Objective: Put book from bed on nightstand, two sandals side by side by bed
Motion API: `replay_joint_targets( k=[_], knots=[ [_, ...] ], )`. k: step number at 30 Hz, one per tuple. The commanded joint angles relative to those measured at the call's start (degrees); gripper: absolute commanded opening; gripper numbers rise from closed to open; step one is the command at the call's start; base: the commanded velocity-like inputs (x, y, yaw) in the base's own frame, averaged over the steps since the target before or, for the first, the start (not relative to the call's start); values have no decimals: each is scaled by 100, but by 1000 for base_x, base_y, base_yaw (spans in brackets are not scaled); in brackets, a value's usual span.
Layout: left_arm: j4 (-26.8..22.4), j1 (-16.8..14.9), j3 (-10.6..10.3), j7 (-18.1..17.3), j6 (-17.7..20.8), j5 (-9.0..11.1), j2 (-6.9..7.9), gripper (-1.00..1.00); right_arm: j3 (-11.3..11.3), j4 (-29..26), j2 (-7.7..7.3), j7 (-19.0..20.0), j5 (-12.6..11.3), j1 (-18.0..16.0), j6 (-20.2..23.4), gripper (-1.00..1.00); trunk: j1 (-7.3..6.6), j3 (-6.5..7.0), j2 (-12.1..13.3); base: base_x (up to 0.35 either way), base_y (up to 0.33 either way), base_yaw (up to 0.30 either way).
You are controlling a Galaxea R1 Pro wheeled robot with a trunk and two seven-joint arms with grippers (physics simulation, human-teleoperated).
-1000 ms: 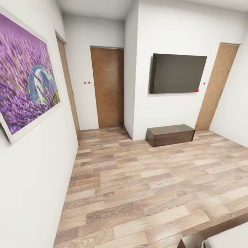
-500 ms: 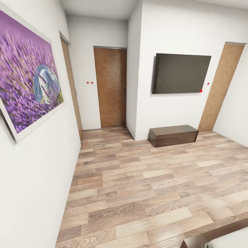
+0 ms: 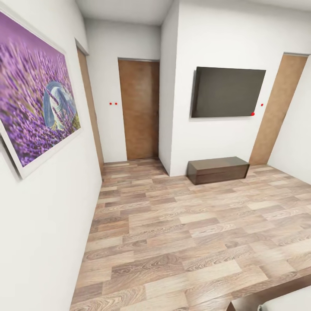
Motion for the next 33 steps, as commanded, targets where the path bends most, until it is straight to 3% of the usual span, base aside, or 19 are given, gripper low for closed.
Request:
replay_joint_targets(
  k=[1, 20, 33],
  knots=[
    [4, -4, -49, 9, -17, 40, 0, 100, -29, 5, -1, 5, -17, -4, -38, 100, 3, -9, -10, 0, 0, 129],
    [5, -4, -41, 3, -9, 48, 0, 100, -18, -2, -11, 5, -8, -4, -38, 100, 3, -9, -10, 0, 0, 131],
    [4, -4, -48, -1, -8, 43, -24, 100, 513, -3, -7, 1, -17, -4, -38, 100, 3, -9, -10, 0, 0, 10]
  ],
)
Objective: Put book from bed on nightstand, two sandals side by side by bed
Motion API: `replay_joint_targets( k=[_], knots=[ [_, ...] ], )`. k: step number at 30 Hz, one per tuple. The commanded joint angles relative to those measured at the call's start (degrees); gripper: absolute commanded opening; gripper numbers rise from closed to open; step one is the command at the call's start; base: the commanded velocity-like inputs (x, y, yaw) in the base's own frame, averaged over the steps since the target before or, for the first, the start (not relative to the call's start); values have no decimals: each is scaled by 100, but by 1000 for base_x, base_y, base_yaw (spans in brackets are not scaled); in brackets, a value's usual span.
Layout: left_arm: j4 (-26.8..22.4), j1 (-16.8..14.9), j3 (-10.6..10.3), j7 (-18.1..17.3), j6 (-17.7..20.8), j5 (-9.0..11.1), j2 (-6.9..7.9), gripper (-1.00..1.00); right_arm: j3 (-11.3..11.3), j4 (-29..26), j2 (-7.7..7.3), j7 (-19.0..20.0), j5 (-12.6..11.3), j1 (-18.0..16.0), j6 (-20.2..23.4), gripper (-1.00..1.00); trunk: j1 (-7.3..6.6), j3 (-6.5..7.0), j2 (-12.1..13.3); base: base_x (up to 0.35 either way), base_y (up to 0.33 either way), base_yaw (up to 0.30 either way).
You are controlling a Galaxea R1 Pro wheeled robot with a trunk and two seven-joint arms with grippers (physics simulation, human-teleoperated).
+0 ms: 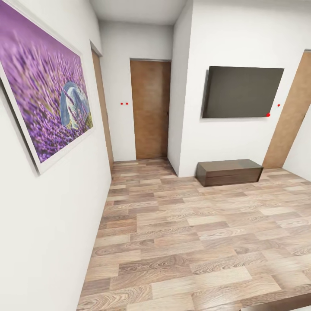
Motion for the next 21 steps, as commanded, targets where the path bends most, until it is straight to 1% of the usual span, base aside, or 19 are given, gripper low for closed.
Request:
replay_joint_targets(
  k=[1, 8, 15, 21],
  knots=[
    [3, -3, -49, 6, -16, 40, -2, 100, -3, 5, 3, 3, -19, -4, -37, 100, 3, -9, -10, 0, 0, 2],
    [3, -3, -50, 8, -16, 38, -8, 100, 57, -5, 17, 2, -28, -4, -46, 100, 3, -9, -10, 23, 6, 1],
    [3, -3, -50, 10, -19, 41, -8, 100, 80, -11, 35, 4, -33, -4, -52, 100, 3, -9, -10, 155, 87, 0],
    [3, -3, -50, 11, -23, 44, -10, 100, 82, -13, 28, 6, -36, -4, -53, 100, 3, -9, -10, 82, 43, 0]
  ],
)
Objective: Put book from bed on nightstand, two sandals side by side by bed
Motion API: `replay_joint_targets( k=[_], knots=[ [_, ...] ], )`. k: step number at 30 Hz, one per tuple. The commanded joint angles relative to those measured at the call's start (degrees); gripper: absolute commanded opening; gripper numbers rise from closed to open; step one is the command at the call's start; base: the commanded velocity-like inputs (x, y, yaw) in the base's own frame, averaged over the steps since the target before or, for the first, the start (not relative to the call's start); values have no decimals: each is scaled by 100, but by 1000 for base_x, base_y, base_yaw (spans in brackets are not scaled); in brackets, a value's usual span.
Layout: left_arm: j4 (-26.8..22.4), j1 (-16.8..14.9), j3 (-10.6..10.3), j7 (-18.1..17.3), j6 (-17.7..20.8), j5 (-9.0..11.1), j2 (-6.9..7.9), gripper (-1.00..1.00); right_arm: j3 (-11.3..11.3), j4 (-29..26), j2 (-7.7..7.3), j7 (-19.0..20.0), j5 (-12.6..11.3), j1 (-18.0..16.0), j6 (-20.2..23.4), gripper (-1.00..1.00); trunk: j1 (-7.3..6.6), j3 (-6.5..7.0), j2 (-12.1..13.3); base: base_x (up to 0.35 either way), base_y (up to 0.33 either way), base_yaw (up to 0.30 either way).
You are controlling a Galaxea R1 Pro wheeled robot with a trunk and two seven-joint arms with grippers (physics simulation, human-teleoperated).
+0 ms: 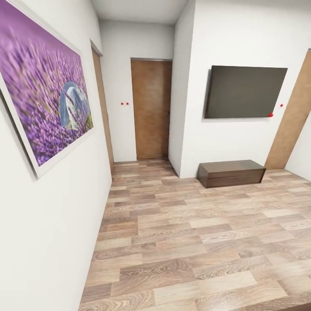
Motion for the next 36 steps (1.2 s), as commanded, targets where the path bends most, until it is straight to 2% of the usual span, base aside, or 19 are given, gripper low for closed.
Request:
replay_joint_targets(
  k=[1, 12, 36],
  knots=[
    [3, -3, -49, 8, -16, 40, 0, 100, -15, 5, 2, 0, -19, -4, -34, 100, 4, -9, -10, 47, 25, 0],
    [3, -3, -49, 8, -18, 41, -1, 100, -8, 12, 17, 1, -26, -4, -32, 100, 4, -9, -10, 151, 35, 0],
    [4, -3, -55, 8, -18, 33, -1, 100, 8, 13, 28, 2, -19, -4, -34, 100, 4, -9, -10, 299, 35, 0]
  ],
)
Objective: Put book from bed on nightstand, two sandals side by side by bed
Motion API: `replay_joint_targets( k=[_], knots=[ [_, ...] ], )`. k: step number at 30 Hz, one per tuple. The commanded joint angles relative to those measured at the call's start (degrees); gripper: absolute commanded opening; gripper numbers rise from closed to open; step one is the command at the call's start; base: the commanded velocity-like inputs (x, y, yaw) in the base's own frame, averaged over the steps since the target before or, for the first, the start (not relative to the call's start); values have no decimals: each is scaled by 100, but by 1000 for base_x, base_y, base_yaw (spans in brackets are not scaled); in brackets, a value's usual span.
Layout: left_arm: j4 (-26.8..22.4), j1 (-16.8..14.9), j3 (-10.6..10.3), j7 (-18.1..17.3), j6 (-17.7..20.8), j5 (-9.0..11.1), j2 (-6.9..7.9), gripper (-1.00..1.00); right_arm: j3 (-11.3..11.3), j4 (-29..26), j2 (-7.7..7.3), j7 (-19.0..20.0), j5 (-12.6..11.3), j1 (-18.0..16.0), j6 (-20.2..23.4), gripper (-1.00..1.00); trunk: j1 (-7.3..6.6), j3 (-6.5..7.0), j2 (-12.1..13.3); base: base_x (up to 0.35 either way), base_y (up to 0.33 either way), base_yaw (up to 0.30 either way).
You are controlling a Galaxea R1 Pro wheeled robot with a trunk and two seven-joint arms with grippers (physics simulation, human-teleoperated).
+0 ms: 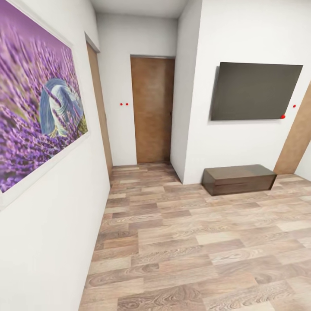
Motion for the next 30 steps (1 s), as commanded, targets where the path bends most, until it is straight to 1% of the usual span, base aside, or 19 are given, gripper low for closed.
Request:
replay_joint_targets(
  k=[1, 30],
  knots=[
    [3, -3, -49, 7, -16, 40, 0, 100, -15, 5, 1, 0, -19, -4, -33, 100, 6, -9, -9, 328, 3, 0],
    [5, -3, -51, 7, -16, 45, 0, 100, -11, 5, 7, 0, -19, -4, -33, 100, 6, -9, -9, 337, 1, 0]
  ],
)
